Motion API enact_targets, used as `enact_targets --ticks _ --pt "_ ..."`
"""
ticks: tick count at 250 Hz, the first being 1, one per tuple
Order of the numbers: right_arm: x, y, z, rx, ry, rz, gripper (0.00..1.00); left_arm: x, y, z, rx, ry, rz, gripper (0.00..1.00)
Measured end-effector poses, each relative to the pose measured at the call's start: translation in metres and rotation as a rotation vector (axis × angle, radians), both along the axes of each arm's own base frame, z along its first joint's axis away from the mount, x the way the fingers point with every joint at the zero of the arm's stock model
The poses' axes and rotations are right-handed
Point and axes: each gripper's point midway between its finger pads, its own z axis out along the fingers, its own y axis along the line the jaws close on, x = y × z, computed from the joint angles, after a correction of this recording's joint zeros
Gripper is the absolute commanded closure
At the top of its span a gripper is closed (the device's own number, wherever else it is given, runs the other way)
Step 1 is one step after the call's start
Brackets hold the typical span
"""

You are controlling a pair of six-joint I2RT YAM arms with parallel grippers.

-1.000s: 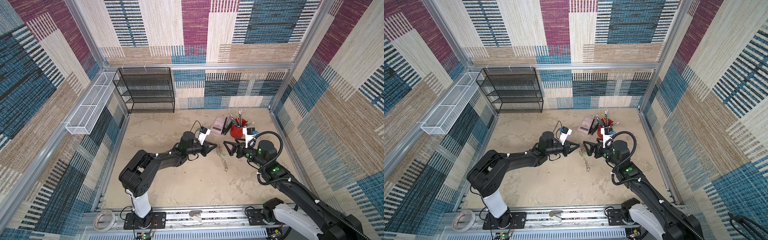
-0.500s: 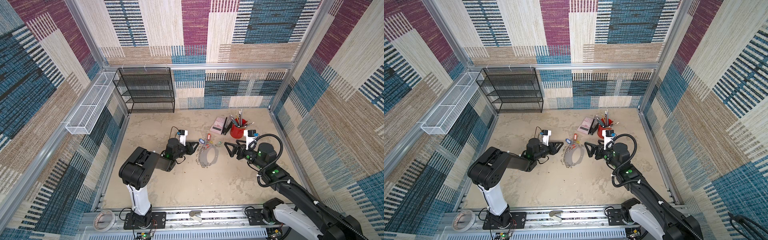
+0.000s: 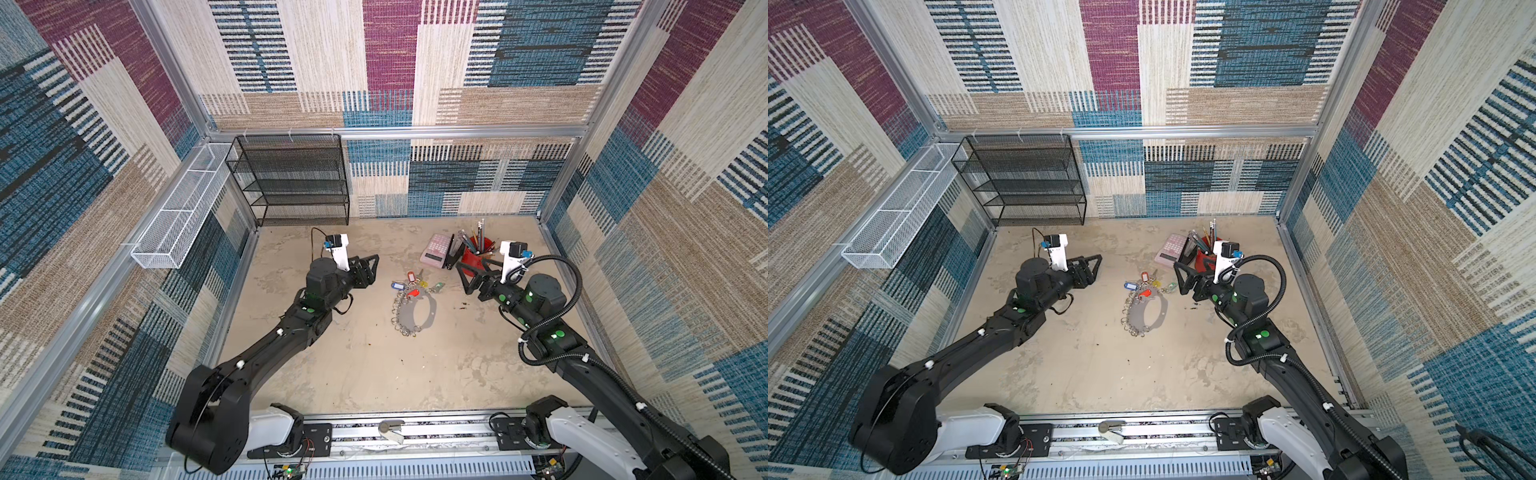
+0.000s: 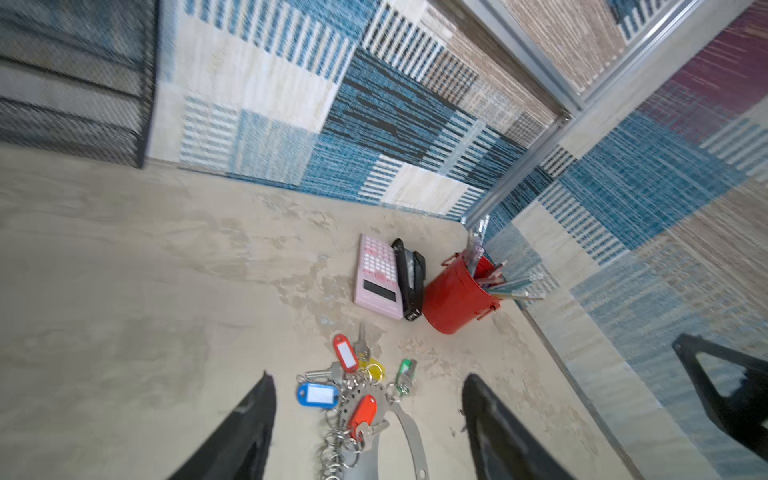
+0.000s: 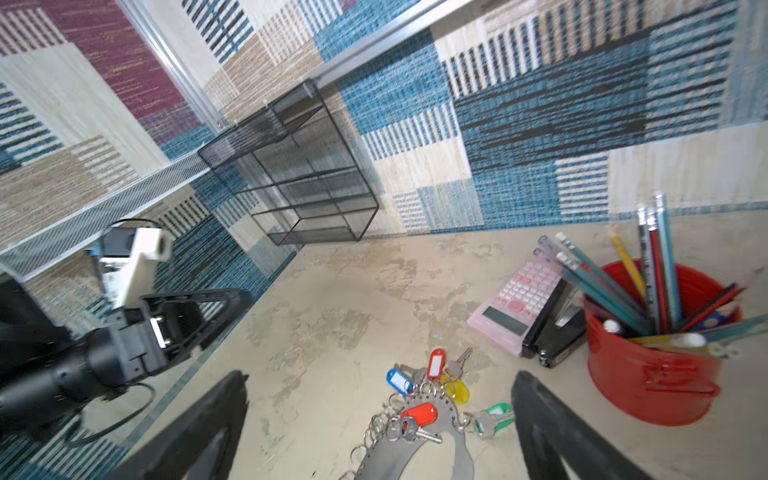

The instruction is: Put the keys on the keyring

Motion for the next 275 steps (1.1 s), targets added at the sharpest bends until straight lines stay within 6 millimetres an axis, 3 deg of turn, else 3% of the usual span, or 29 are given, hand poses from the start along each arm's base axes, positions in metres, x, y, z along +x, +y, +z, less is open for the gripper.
enact_targets --ticks 10,34,57,95,133,151,177,215,230,251,275 --pt "0.003 -0.01 0.002 -0.004 -0.01 -0.061 0.0 -0.003 0.014 0.005 0.046 0.006 0.053 0.01" --pt "0.013 -0.042 -0.005 -0.025 0.006 -0.256 0.0 -0.018 0.053 -0.002 0.161 0.045 0.179 0.01" --pt "0.016 -0.074 -0.033 -0.068 0.051 -0.438 0.0 -0.035 0.091 -0.018 0.268 0.074 0.297 0.01" --pt "-0.001 -0.109 -0.103 -0.179 0.1 -0.6 0.0 -0.05 0.146 -0.059 0.423 0.154 0.463 0.01" --pt "-0.015 -0.133 -0.129 -0.224 0.048 -0.716 0.0 -0.06 0.196 -0.112 0.501 0.279 0.618 0.01" --pt "-0.013 -0.142 -0.132 -0.25 0.034 -0.769 0.0 -0.065 0.208 -0.133 0.526 0.333 0.644 0.01" --pt "-0.007 -0.153 -0.126 -0.261 -0.016 -0.833 0.0 -0.063 0.221 -0.135 0.537 0.297 0.698 0.01" --pt "0.008 -0.163 -0.151 -0.351 0.022 -0.874 0.0 -0.064 0.233 -0.15 0.531 0.273 0.75 0.01" --pt "0.011 -0.166 -0.155 -0.369 0.033 -0.881 0.0 -0.062 0.233 -0.155 0.533 0.255 0.747 0.01" --pt "0.016 -0.174 -0.145 -0.352 0.002 -0.896 0.0 -0.054 0.228 -0.16 0.514 0.222 0.721 0.01" --pt "0.004 -0.184 -0.146 -0.374 -0.037 -0.917 0.0 -0.043 0.225 -0.165 0.519 0.206 0.702 0.01"
